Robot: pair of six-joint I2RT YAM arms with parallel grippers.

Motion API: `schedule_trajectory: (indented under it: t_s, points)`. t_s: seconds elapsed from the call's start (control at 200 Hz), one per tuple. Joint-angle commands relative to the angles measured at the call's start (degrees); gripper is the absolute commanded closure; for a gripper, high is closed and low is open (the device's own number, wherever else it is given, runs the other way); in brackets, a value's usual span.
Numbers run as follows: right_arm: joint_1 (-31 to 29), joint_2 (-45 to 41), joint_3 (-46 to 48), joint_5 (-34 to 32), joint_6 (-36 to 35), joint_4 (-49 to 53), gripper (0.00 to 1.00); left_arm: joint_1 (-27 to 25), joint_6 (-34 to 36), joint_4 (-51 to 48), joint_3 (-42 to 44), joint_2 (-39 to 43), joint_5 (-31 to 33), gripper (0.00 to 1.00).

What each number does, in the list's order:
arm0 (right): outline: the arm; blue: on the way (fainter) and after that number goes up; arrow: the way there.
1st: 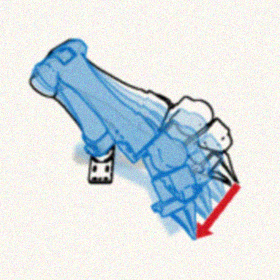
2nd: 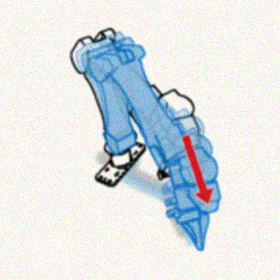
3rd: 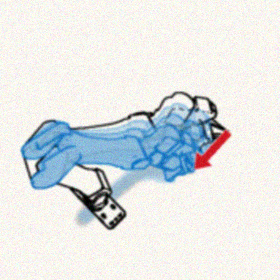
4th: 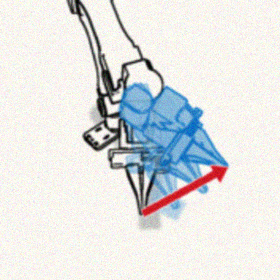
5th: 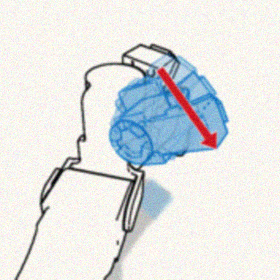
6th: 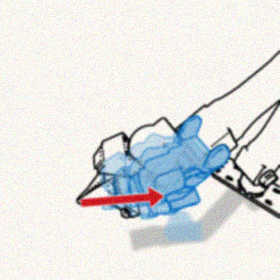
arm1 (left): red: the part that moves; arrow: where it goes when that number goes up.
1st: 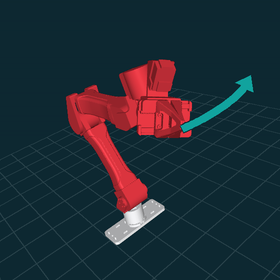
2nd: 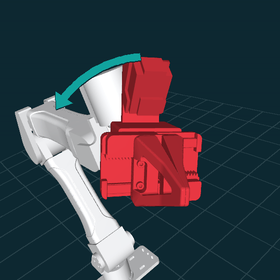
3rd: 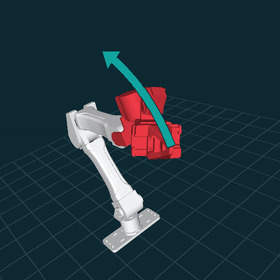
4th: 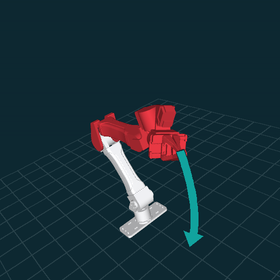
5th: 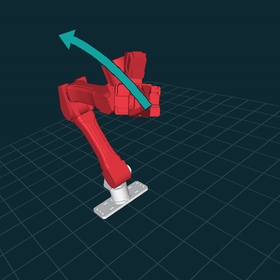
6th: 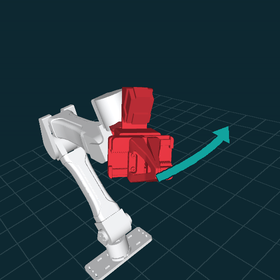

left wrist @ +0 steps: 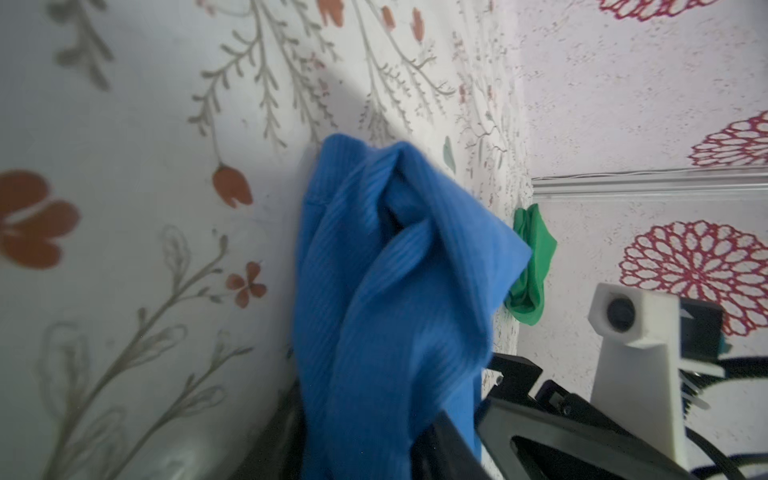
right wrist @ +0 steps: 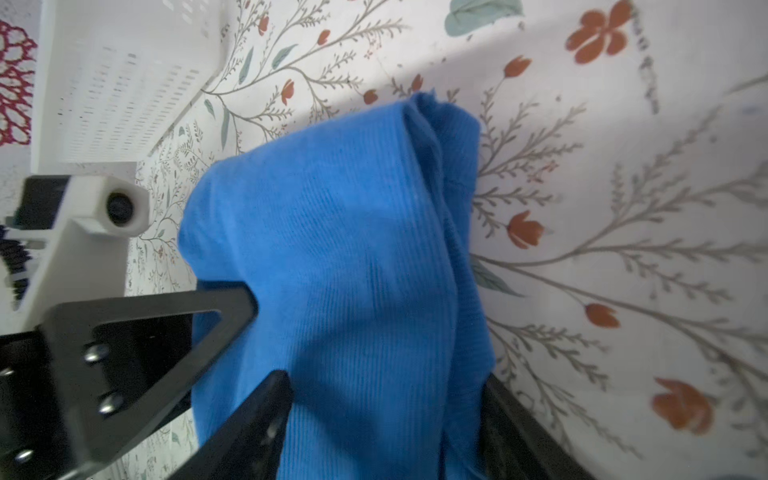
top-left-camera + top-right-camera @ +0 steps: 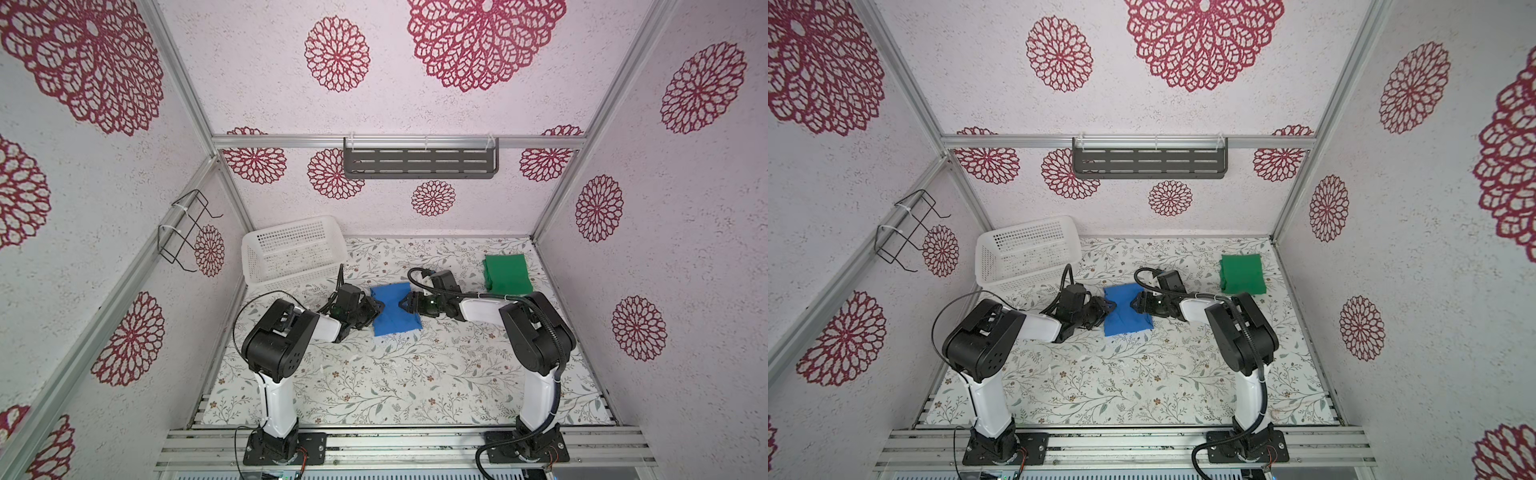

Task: Fold and stack the tank tops

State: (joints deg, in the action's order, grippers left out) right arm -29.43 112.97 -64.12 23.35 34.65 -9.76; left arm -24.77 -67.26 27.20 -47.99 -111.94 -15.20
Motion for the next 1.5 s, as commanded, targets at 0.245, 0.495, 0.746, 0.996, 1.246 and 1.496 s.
schedule_trajectory:
  t_s: [0.245, 0.495, 0.746, 0.996, 1.246, 1.496]
  points:
    - [1.73, -0.72, 2.48, 5.07, 3.42, -1.67, 0.70, -1.21, 1.22, -7.82, -3.25, -1.71, 1.37, 0.99]
    - [5.83, -5.29, 3.06, 4.61, -0.08, 1.83, 1.00, -2.27, 0.58, -7.83, -3.04, 0.02, 1.05, 1.00]
    - [11.00, -11.66, 3.96, 3.99, -5.66, 6.50, 1.00, -8.81, -1.71, -8.08, -19.44, -10.14, -0.64, 1.00]
    - [19.92, -13.66, 1.45, 4.77, -14.86, 11.67, 1.00, -11.82, 5.31, -21.51, -48.82, -23.96, -6.26, 0.98]
    - [27.79, -12.37, -3.61, 7.65, -25.07, 14.73, 1.00, -13.50, -0.43, -11.56, -86.40, -48.83, -26.64, 0.87]
    - [33.50, -9.88, -8.83, 11.55, -29.40, 16.57, 1.00, -13.62, -4.64, -7.28, -95.79, -58.21, -21.45, 0.96]
